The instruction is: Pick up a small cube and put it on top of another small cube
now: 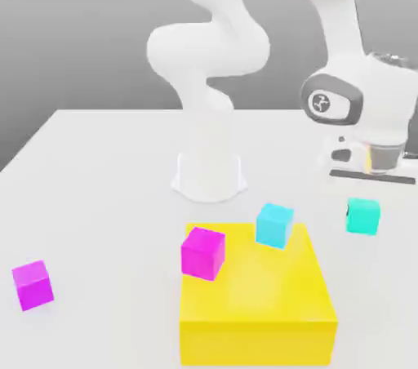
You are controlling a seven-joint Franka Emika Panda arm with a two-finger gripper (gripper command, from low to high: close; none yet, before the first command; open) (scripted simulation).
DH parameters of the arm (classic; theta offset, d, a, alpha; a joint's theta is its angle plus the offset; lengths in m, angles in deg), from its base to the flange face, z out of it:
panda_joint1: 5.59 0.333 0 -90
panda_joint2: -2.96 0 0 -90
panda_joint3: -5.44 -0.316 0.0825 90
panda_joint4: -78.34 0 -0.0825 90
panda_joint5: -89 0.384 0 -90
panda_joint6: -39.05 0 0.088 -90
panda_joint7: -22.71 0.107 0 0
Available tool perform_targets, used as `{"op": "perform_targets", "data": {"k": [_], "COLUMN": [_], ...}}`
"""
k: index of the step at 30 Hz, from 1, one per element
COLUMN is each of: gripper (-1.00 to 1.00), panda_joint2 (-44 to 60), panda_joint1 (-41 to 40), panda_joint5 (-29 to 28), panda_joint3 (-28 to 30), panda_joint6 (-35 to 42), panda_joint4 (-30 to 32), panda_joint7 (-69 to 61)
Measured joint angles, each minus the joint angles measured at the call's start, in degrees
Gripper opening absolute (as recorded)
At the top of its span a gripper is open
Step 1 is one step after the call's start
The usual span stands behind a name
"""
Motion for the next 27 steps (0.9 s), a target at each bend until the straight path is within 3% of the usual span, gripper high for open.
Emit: {"op": "perform_targets", "data": {"k": [7, 18, 23, 24, 27], "gripper": [-1.0, -1.0, -1.0, 1.0, 1.0], "panda_joint2": [-8.04, -22.8, -16.65, -15.48, -15.48], "panda_joint1": [-12.24, -25.99, -28.68, -28.77, -28.77], "panda_joint5": [4.99, 13.93, 12.9, 12.67, 12.67], "panda_joint3": [7.3, 19.21, 19.08, 18.94, 18.94], "panda_joint6": [10.02, 27.29, 19.26, 17.74, 17.73], "panda_joint4": [-3.97, -5.59, -3.16, -2.77, -2.77], "panda_joint7": [1.79, 23.44, 28.71, 29.0, 29.0]}}
